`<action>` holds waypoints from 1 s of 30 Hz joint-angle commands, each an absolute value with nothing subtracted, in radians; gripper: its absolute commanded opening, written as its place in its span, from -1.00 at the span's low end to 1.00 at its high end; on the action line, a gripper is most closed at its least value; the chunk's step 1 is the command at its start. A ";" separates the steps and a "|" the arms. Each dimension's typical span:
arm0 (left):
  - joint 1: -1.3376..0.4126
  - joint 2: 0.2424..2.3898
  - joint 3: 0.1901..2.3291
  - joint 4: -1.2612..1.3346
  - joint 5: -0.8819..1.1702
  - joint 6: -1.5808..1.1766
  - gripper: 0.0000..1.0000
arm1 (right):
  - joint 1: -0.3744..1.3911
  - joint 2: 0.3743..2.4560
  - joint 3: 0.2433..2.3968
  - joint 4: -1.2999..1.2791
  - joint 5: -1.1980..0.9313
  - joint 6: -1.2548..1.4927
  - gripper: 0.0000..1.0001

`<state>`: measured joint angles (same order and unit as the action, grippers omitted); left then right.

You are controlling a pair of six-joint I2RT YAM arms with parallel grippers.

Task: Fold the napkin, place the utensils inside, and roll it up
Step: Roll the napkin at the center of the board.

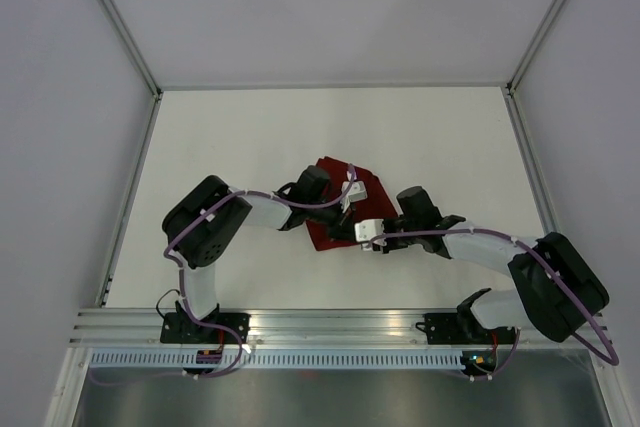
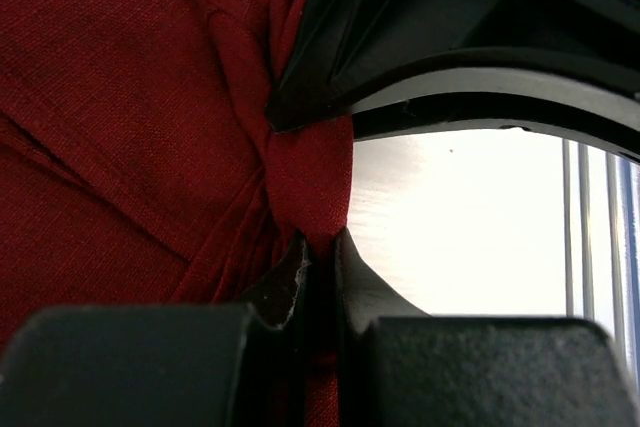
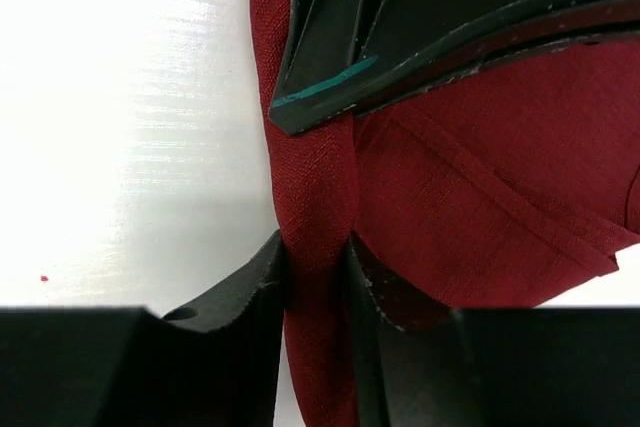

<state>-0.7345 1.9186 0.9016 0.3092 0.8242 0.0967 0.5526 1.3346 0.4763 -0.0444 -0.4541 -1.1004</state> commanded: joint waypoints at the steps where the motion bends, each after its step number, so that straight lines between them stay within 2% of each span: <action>1: -0.736 1.878 0.842 0.279 0.755 0.117 -0.72 | 0.557 1.391 0.511 -0.155 -0.431 -1.135 -0.36; 3: -0.736 1.841 0.835 0.301 0.711 0.109 -0.53 | 0.557 1.408 0.554 -0.202 -0.433 -1.131 -0.46; 7: -0.736 1.795 0.813 0.339 0.634 0.101 -0.31 | 0.558 1.483 0.653 -0.381 -0.454 -1.111 -0.53; 12: -0.730 1.746 0.782 0.408 0.516 0.072 -0.25 | 0.558 1.558 0.772 -0.498 -0.474 -1.057 -0.61; 21: -0.730 1.645 0.692 0.494 0.330 0.066 -0.21 | 0.558 1.718 0.916 -0.653 -0.522 -0.990 -0.63; 30: -0.749 1.554 0.624 0.538 0.258 0.110 -0.14 | 0.557 1.948 1.144 -0.871 -0.623 -0.951 -0.63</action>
